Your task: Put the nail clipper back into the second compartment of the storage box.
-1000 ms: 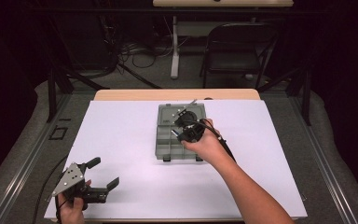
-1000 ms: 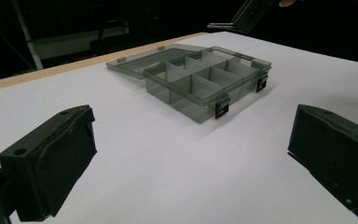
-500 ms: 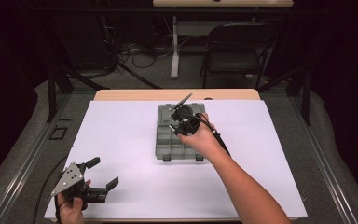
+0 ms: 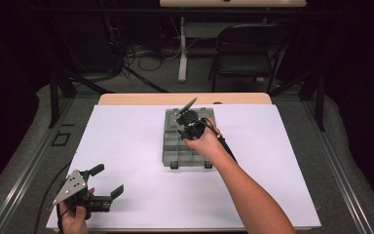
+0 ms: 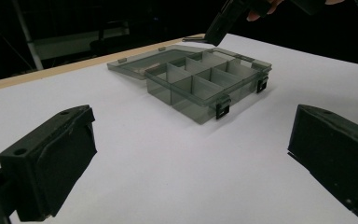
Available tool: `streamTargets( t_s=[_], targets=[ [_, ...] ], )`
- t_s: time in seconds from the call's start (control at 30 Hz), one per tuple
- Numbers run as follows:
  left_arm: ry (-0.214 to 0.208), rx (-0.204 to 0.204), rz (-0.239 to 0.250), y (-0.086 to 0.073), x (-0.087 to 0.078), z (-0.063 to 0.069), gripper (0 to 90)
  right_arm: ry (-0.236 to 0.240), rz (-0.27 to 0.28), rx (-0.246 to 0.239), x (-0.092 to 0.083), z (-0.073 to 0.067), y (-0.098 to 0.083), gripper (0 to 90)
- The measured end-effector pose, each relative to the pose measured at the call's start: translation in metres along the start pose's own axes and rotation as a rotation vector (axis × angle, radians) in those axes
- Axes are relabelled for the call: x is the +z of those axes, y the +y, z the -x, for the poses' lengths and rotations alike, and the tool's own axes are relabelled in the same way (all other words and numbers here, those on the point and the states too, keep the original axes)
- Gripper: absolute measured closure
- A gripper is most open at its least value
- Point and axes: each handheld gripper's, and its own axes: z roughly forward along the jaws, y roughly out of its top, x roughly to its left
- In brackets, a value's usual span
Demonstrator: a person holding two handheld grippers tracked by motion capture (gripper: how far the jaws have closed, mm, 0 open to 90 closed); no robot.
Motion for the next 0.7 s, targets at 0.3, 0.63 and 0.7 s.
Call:
streamTargets(
  t_s=[0.3,0.63,0.7],
  targets=[
    [-0.002,-0.001,0.0,0.0,0.0,0.0,0.6,-0.016,-0.054,0.009,0.012,0.003,0.001,79.5],
    [-0.002,-0.003,-0.001,0.0,0.0,0.0,0.6,-0.023,-0.038,0.033,0.025,0.006,0.0,79.5],
    [-0.002,-0.003,0.0,0.0,0.0,0.0,0.6,-0.022,-0.035,0.038,0.028,0.007,0.0,79.5]
  ],
)
